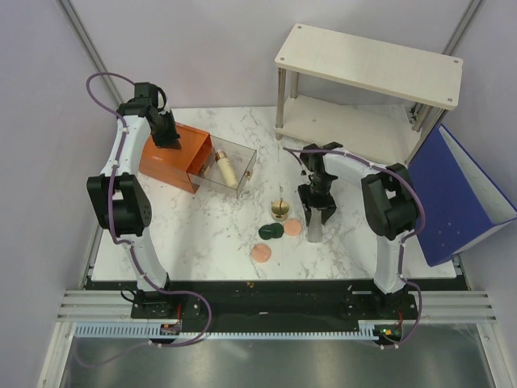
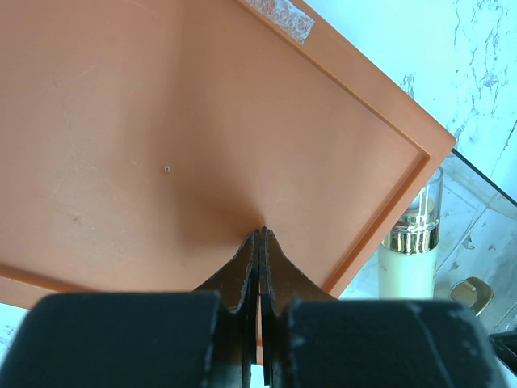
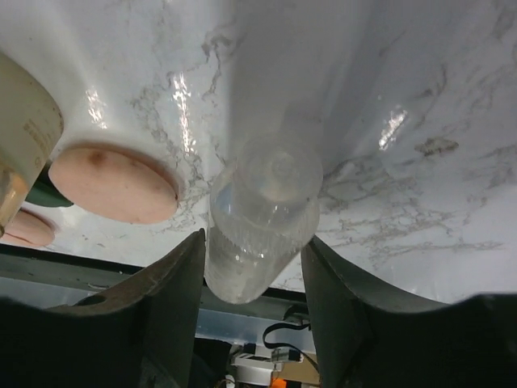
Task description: Organize the makeup
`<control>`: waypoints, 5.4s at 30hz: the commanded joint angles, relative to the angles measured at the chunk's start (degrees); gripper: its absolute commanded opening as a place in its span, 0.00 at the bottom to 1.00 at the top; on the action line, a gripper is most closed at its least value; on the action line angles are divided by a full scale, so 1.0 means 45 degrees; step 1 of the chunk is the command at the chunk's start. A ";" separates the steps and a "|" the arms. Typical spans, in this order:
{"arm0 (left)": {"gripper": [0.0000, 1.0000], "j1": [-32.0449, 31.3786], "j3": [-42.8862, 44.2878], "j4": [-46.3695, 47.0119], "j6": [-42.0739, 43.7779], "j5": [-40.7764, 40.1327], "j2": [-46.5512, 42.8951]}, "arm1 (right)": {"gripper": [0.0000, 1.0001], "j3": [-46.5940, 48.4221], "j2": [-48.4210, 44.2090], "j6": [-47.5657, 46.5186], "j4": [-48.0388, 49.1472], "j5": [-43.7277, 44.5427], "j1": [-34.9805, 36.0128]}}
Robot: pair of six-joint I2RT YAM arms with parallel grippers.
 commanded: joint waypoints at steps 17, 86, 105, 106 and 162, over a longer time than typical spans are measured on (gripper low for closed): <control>0.02 -0.0098 -0.1032 -0.1400 0.0479 -0.0282 0.0575 | 0.00 0.5198 0.0240 -0.1178 0.0824 -0.1339 -0.0013; 0.02 -0.0117 -0.0310 -0.1478 0.0108 -0.0145 0.1122 | 0.00 0.8122 0.1238 0.4036 0.7934 -0.3430 0.0302; 0.02 -0.0117 -0.0115 -0.1478 0.0089 -0.0086 0.1395 | 0.00 0.5944 0.3403 0.5188 0.6762 -0.7747 -0.0755; 0.02 -0.0098 -0.0134 -0.1459 0.0089 -0.0067 0.1395 | 0.00 0.6177 0.3501 0.5247 0.6763 -0.7825 -0.0697; 0.02 -0.0371 -0.0192 -0.1458 -0.0614 -0.0028 0.1356 | 0.14 1.2078 0.9752 1.6146 1.6685 -0.8061 0.2370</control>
